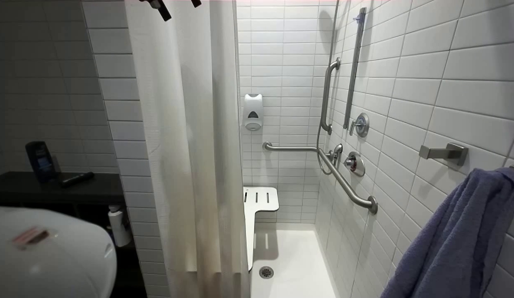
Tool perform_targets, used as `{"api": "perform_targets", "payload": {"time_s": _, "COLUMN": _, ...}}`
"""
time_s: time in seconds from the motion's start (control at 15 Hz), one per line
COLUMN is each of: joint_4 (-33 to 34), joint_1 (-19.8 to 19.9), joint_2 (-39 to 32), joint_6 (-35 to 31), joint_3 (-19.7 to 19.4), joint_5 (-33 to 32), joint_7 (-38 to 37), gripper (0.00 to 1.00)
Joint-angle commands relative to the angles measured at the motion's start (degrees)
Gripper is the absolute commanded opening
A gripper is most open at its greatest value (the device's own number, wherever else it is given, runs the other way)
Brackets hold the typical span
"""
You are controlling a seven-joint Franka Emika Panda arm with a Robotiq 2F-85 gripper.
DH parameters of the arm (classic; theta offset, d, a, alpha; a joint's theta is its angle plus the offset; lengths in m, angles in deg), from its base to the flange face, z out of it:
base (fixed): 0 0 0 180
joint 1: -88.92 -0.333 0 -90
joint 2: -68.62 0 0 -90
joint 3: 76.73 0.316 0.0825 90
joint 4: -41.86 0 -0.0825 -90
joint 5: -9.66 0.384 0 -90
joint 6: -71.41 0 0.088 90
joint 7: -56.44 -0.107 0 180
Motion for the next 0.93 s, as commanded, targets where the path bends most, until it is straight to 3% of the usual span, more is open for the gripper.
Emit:
{"api": "perform_targets", "payload": {"time_s": 0.0, "joint_4": 0.43, "joint_1": 1.17, "joint_2": -0.39, "joint_6": 0.09, "joint_3": 0.73, "joint_5": 0.42, "joint_7": 0.41, "gripper": 1.0}}
{"api": "perform_targets", "payload": {"time_s": 0.73, "joint_4": 0.81, "joint_1": 1.31, "joint_2": -0.47, "joint_6": 0.48, "joint_3": 0.75, "joint_5": 0.4, "joint_7": 0.78, "gripper": 1.0}}
{"api": "perform_targets", "payload": {"time_s": 0.8, "joint_4": 1.85, "joint_1": 1.26, "joint_2": -1.41, "joint_6": 0.5, "joint_3": 0.84, "joint_5": 0.48, "joint_7": 0.92, "gripper": 0.75}}
{"api": "perform_targets", "payload": {"time_s": 0.87, "joint_4": 3.23, "joint_1": 1.25, "joint_2": -2.65, "joint_6": 0.12, "joint_3": 0.96, "joint_5": 0.6, "joint_7": 0.81, "gripper": 0.74}}
